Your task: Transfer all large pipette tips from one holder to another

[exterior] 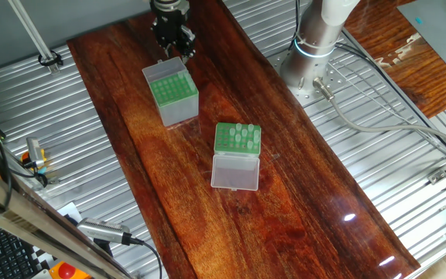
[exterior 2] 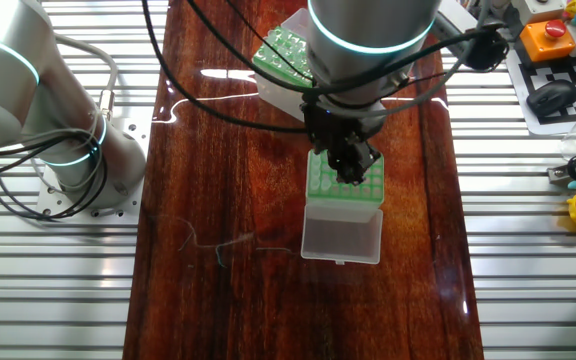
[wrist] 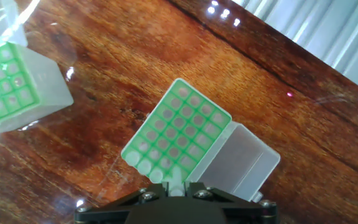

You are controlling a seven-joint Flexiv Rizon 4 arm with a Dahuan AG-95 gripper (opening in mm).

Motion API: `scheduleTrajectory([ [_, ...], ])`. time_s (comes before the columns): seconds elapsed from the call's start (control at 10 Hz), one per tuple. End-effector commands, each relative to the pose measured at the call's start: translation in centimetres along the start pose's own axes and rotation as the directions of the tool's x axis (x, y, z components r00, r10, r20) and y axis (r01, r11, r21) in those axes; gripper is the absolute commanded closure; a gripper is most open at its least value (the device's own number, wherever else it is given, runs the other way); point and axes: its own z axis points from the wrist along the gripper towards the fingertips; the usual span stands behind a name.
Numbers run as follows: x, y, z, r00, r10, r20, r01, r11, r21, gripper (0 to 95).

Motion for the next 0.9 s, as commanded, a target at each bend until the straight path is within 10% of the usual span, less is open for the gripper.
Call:
scheduleTrajectory([
  [0.1, -1.5, 1.8, -0.5, 0.999, 0.047, 0.012, -0.046, 0.999, -0.017, 76.0],
  [0.6, -4.3, 8.3, -2.1, 0.984, 0.179, -0.012, -0.179, 0.984, 0.0, 76.0],
  [0.7, -4.3, 8.3, -2.1, 0.991, 0.135, -0.02, -0.135, 0.991, 0.005, 95.0],
  [0.9, -4.3, 8.3, -2.1, 0.998, 0.069, -0.008, -0.069, 0.997, -0.021, 76.0],
])
